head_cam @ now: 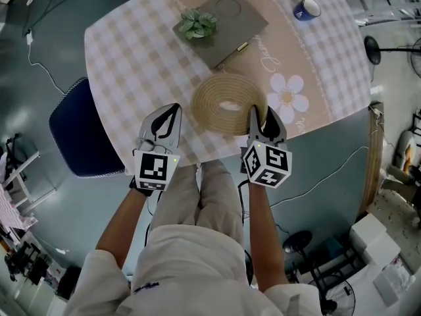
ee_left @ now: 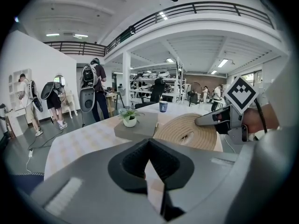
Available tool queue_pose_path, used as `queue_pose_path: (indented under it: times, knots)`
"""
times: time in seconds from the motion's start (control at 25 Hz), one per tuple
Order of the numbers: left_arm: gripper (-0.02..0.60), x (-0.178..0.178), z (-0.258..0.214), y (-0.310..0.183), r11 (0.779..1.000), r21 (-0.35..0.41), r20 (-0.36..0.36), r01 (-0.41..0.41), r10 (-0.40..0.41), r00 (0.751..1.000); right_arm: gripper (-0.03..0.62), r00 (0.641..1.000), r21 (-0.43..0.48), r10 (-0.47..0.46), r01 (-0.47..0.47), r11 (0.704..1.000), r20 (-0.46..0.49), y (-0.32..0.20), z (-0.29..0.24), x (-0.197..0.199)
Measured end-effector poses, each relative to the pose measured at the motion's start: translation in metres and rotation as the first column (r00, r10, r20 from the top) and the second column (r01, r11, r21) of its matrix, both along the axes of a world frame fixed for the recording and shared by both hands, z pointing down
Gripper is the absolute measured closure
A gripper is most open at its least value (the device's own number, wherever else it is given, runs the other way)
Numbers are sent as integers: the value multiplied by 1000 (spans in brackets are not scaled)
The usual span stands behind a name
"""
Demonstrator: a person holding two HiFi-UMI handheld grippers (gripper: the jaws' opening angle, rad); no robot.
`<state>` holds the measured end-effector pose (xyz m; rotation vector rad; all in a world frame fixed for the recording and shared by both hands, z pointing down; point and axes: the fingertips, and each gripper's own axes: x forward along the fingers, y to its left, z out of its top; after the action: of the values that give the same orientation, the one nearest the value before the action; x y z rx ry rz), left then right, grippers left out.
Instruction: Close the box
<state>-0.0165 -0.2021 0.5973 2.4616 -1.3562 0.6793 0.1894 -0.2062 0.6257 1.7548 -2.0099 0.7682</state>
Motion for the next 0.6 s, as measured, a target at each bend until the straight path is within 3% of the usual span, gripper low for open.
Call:
queue_pose_path:
  times: [0.6]
  knots:
    - [580, -5, 3, 2, 1000, 1, 6, -1, 1, 1000, 442, 998, 2, -19, 19, 1000, -59, -4, 9, 1]
